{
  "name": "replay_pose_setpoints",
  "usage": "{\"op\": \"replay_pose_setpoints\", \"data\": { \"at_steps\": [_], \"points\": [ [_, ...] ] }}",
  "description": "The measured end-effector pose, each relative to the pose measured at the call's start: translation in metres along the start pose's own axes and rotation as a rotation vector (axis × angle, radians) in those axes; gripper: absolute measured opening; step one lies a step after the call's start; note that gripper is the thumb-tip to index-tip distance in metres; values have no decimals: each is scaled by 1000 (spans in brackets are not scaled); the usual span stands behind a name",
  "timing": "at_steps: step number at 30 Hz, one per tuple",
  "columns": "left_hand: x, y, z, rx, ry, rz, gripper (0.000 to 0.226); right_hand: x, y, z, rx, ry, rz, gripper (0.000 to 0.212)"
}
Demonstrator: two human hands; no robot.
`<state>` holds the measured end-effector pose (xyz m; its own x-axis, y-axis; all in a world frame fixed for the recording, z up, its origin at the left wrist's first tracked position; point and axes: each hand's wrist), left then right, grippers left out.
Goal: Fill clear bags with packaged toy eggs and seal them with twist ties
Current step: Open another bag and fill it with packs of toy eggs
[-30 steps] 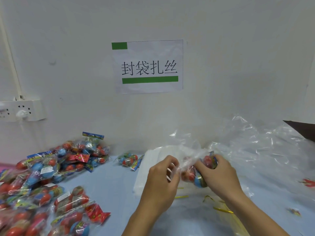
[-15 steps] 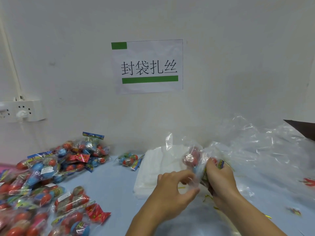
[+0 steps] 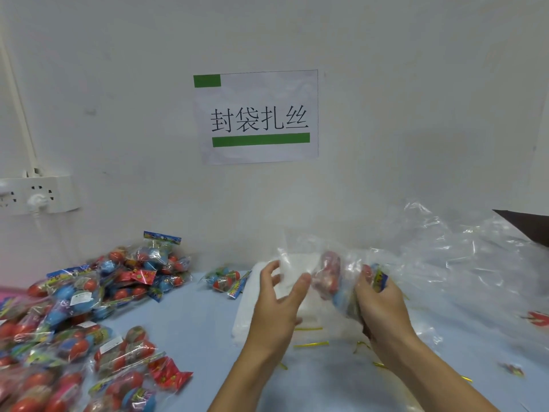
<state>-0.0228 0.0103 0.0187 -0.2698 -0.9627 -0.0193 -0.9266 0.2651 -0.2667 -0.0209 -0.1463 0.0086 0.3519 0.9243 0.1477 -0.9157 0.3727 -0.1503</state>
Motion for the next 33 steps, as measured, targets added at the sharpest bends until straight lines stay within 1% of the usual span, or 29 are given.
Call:
{"op": "replay_pose_setpoints", "data": {
  "at_steps": [2, 3, 5, 8, 10, 11, 13, 14, 16, 18, 19, 20, 22, 24, 25, 26, 28, 31, 33],
  "points": [
    [3, 2, 1, -20, 21, 121, 67, 7, 7, 2, -45, 37, 120, 32],
    [5, 2, 4, -11, 31, 151, 69, 8, 10, 2, -46, 39, 177, 35],
    [6, 1, 7, 7, 66, 171, 64, 9, 13, 3, -36, 24, 267, 38],
    [5, -1, 8, 33, 96, 159, 51, 5, 14, 7, -23, -55, 437, 43],
    [5, -2, 7, 26, 90, 140, 50, 3, 16, 9, -14, -103, 513, 47],
    [5, -2, 8, 26, 80, 124, 54, 3, 17, 10, -19, -102, 510, 49],
    [5, -1, 8, 37, 0, 54, 71, 4, 18, 9, -52, -28, 424, 49],
    [5, -2, 9, 54, -93, -6, 79, 5, 18, 7, -74, 32, 360, 43],
    [3, -2, 11, 126, -369, -164, 88, 5, 18, 4, -112, 166, 233, 28],
    [0, -1, 9, 251, -587, -351, 85, 3, 17, 2, -149, 249, 153, 23],
    [-1, 0, 8, 327, -628, -400, 77, 3, 17, 2, -175, 266, 140, 21],
    [-1, 0, 7, 397, -642, -409, 69, 3, 17, 3, -212, 281, 140, 20],
    [2, 0, 5, 458, -693, -316, 55, 4, 19, 2, -291, 332, 163, 21],
    [5, -1, 8, 431, -765, -172, 51, 8, 21, 0, -365, 381, 219, 24],
    [6, -2, 10, 424, -775, -113, 46, 9, 22, -2, -397, 404, 256, 24],
    [6, -3, 12, 426, -749, -77, 36, 11, 23, -4, -422, 433, 287, 23],
    [6, -3, 13, 470, -647, -78, 19, 13, 24, -7, -449, 503, 300, 20],
    [7, -1, 8, 572, -570, -118, 12, 10, 20, -11, -420, 584, 190, 24],
    [10, 1, 5, 613, -565, -120, 10, 8, 18, -11, -375, 615, 131, 22]
  ]
}}
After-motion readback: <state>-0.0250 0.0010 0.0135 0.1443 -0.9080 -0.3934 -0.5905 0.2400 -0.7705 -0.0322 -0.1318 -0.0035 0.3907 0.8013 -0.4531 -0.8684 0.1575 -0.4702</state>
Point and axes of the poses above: each hand's wrist, its own y-axis away from the middle knuckle, its own x-axis out of the palm, z = x × y, and after that the axes turned 9 degrees about z, right-handed
